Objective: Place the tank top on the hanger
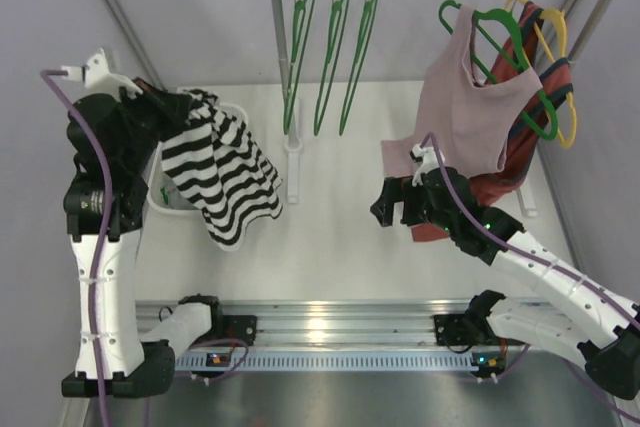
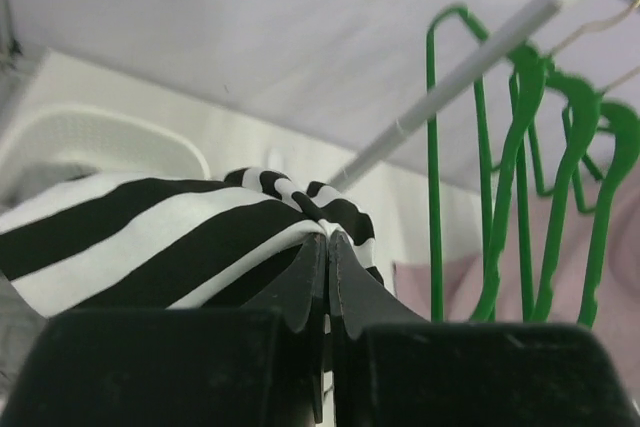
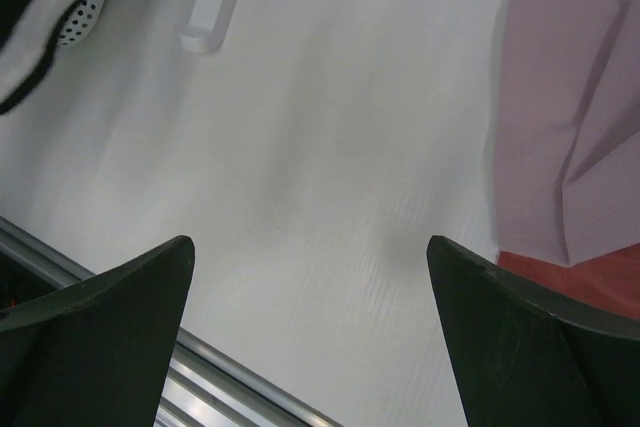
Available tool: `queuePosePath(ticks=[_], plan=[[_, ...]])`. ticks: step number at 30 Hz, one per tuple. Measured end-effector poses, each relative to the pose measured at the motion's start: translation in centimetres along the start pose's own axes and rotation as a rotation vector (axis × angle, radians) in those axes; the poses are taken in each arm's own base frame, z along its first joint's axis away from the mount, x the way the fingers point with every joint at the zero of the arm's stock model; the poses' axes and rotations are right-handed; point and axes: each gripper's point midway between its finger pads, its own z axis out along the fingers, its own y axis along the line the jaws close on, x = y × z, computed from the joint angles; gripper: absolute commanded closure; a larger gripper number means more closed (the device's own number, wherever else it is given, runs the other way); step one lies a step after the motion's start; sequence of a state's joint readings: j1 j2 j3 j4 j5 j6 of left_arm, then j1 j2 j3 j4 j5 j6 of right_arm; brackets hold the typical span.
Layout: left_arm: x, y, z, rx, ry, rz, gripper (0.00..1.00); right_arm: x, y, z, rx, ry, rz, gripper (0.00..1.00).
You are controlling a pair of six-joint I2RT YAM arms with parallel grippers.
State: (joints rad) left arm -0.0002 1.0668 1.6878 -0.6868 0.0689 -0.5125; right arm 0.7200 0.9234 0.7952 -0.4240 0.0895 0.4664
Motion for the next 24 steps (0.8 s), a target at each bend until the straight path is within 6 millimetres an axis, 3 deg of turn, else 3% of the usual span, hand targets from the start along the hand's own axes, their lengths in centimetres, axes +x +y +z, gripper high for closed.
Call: queuePosePath(ticks=[4,6,9,12,15,17,21,24], plan=[[8.1,1.2,0.1,0.032,0.178,-0.057,1.0,0.0,0.0,0.0,0.003,-0.002,0.0,0.0],[13.3,1.4,0.1,0.04,0.299,-0.077,1.0,0.0,-0.1,0.0,0.003,-0.002,0.0,0.0],[19.3,-0.3,-0.9,0.079,0.435,-0.057,1.0,0.0,-0.1,0.0,0.004,-0.002,0.001,0.0],[22.6,-2.5,-3.0,0.148,0.486,-0.053,1.0,0.0,-0.1,0.0,0.006,-0.002,0.006,0.0],[25.2,-2.8,-4.9,0.189,0.501,-0.095,1.0,0.0,-0.1,0.0,0.007,-0.001,0.015,0.01],[27.9,-2.6,-6.0,0.201,0.533,-0.123,1.0,0.0,-0.1,0.0,0.007,-0.002,0.019,0.0],[36.0,-2.2,-9.5,0.221,0.694,-0.117,1.0,0.5,-0.2,0.2,0.008,0.001,0.034,0.0],[42.8,-1.8,-13.3,0.222,0.856,-0.032,1.0,1.6,-0.6,0.5,0.016,0.026,0.049,0.0]])
